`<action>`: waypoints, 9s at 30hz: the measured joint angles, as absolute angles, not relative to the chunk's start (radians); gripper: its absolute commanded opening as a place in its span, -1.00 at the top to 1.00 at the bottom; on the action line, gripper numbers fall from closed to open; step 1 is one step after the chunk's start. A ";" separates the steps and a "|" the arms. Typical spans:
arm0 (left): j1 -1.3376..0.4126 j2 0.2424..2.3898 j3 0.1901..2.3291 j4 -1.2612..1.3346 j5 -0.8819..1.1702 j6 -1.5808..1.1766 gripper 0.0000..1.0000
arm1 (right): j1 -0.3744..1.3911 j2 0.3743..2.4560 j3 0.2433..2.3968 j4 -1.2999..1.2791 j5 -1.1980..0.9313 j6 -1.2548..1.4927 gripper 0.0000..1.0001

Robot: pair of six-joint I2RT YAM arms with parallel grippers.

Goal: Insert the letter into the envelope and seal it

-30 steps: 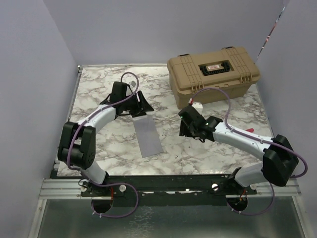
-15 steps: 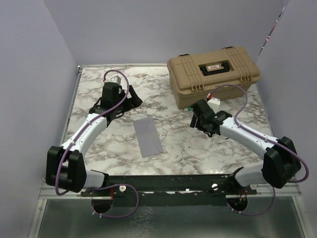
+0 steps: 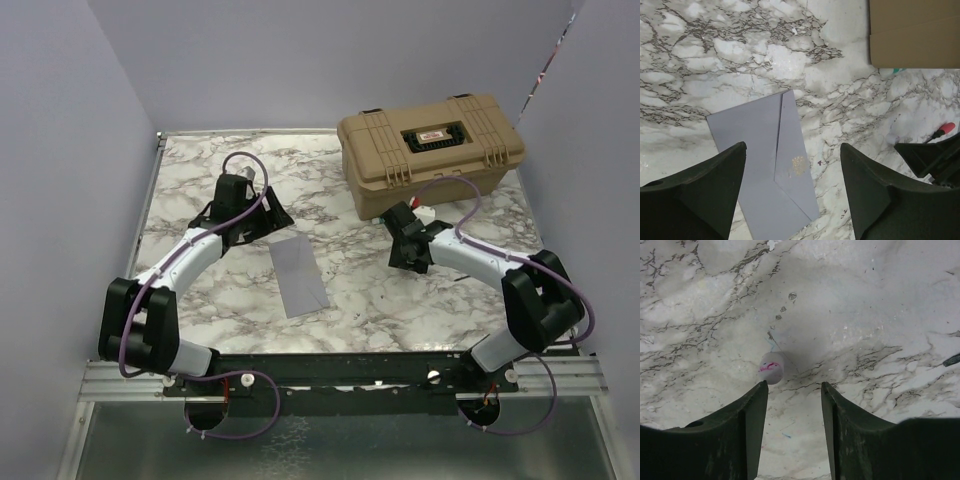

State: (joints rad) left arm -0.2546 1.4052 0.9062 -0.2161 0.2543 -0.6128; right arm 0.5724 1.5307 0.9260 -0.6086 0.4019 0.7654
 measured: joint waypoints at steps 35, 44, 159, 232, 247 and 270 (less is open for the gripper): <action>-0.539 1.921 1.169 0.069 0.322 -0.736 -0.35 | 0.097 1.752 0.812 0.203 -0.067 0.896 0.92; -0.537 2.019 1.168 0.275 0.304 -0.889 -0.09 | 0.089 1.880 0.812 0.440 -0.196 0.987 0.94; -0.380 1.498 1.088 0.177 0.491 -0.694 -0.51 | 0.712 1.270 0.892 0.158 0.075 0.432 0.99; -0.434 1.363 0.970 0.674 0.733 -0.990 0.99 | 0.690 1.246 0.962 0.372 -0.257 0.603 0.99; -0.425 1.322 0.961 0.429 0.505 -0.758 1.00 | 0.685 1.240 0.992 0.151 -0.138 0.563 -0.07; -0.423 1.283 1.030 0.335 0.611 -0.682 1.00 | 0.675 1.070 0.892 0.194 -0.202 0.638 -0.68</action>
